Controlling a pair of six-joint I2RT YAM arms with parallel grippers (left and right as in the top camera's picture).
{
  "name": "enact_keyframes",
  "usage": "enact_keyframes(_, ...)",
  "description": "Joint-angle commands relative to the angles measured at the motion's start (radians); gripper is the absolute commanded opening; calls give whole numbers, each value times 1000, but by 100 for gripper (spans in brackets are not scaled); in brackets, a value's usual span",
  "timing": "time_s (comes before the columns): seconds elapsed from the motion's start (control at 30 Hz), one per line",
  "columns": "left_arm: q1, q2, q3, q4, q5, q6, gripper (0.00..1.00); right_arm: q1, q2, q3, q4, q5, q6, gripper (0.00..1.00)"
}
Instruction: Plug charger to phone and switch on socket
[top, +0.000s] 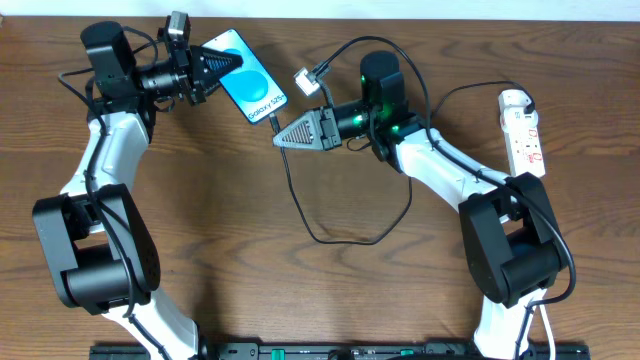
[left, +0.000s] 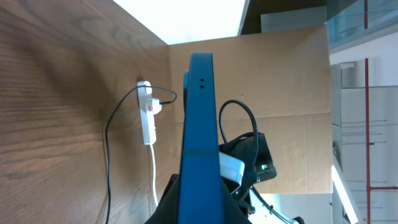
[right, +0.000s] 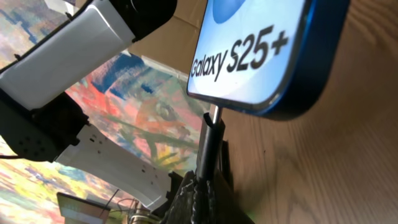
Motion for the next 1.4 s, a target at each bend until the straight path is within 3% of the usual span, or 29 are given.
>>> enact_keyframes(0.0, -12, -23, 16, 5, 78, 32, 7, -21, -8, 9, 29, 60, 11, 1)
enact_keyframes(1.37, -12, -23, 15, -4, 79, 31, 7, -51, -8, 9, 80, -50, 14, 1)
